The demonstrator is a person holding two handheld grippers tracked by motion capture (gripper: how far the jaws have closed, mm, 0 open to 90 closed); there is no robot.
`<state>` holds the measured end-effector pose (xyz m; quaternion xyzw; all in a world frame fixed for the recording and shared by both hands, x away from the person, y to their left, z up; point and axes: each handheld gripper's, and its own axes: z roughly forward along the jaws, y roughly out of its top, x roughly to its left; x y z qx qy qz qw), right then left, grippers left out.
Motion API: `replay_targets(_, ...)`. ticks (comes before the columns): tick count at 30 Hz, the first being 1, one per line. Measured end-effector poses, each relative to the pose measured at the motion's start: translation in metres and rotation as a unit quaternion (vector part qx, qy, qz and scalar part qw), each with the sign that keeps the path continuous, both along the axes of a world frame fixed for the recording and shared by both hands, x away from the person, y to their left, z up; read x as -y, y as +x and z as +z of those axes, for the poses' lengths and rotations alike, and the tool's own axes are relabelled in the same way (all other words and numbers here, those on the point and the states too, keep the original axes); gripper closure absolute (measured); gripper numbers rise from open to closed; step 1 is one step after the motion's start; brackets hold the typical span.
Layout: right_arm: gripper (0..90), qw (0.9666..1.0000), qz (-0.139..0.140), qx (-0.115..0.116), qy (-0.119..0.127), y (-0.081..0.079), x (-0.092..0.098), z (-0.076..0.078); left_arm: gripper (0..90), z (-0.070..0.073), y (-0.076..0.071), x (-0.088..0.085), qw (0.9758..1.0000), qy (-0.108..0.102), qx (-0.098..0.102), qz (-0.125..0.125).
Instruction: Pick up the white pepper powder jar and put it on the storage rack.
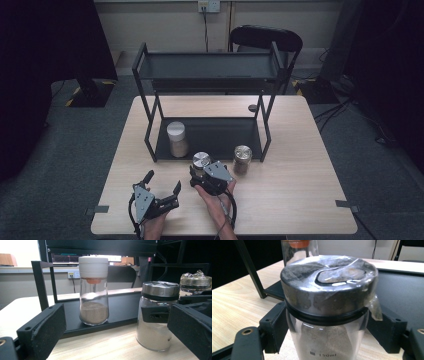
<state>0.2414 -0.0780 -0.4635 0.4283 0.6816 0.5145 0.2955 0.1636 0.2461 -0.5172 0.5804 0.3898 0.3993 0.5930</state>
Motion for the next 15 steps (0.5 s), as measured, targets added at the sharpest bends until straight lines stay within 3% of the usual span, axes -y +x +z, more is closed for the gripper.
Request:
replay_targets(5, 29.4, 1.0000, 0.008, -0.004, -0.002, 0.0021, 0.0012, 0.0012, 1.2, 0.0000, 0.0000, 0.0001, 1.0000, 0.000, 0.000, 0.000)
replay_targets(15, 29.8, 1.0000, 0.005, -0.003, -0.004, 0.0013, -0.0003, 0.0014, 1.2, 0.0001, 0.0001, -0.0002, 1.0000, 0.000, 0.000, -0.001)
